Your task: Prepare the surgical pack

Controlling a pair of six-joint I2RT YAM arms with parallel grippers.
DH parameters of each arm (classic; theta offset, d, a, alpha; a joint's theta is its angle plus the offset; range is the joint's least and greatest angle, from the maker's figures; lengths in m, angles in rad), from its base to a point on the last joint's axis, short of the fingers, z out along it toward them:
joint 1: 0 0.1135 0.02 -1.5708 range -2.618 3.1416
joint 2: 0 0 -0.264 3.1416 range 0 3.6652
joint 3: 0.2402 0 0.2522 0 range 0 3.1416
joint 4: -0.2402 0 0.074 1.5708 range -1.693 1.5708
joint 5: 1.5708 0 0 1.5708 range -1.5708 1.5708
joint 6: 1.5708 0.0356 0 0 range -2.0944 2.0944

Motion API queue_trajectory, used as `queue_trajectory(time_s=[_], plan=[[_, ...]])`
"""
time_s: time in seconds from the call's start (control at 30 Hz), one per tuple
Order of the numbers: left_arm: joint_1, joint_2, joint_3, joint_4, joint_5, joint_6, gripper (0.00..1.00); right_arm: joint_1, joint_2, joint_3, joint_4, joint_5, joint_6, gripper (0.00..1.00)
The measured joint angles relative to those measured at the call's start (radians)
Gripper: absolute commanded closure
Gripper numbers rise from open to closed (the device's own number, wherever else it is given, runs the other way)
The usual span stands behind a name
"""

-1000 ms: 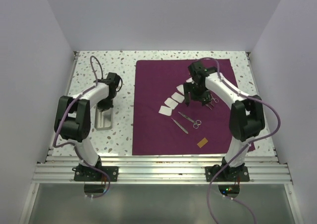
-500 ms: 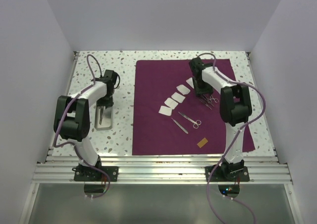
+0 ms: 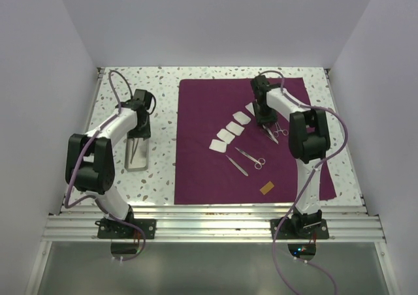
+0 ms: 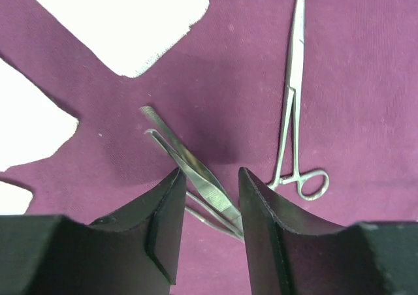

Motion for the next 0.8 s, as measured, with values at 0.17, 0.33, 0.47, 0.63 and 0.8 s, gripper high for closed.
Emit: queue_trajectory(time_s=[0.17, 0.33, 0.47, 0.63, 0.8], plan=[[0.000, -0.034, -0.003, -0.005, 0.027, -0.002, 0.53, -0.003, 0.008, 0.001, 0.017, -0.016, -0.012, 0.56], [0.000, -0.053, -0.003, -0.007, 0.070, -0.009, 0.53, -0.015, 0.018, 0.018, 0.016, -0.039, -0.021, 0.62], [0.000, -0.074, -0.003, -0.007, 0.112, -0.018, 0.53, -0.022, 0.019, 0.017, 0.024, -0.066, -0.024, 0.89], [-0.002, -0.140, -0.003, -0.010, 0.198, -0.053, 0.40, -0.027, 0.017, 0.016, 0.026, -0.087, -0.017, 0.95], [-0.004, -0.271, -0.023, 0.012, 0.328, -0.108, 0.29, -0.027, -0.011, 0.016, 0.007, -0.084, 0.002, 1.00]])
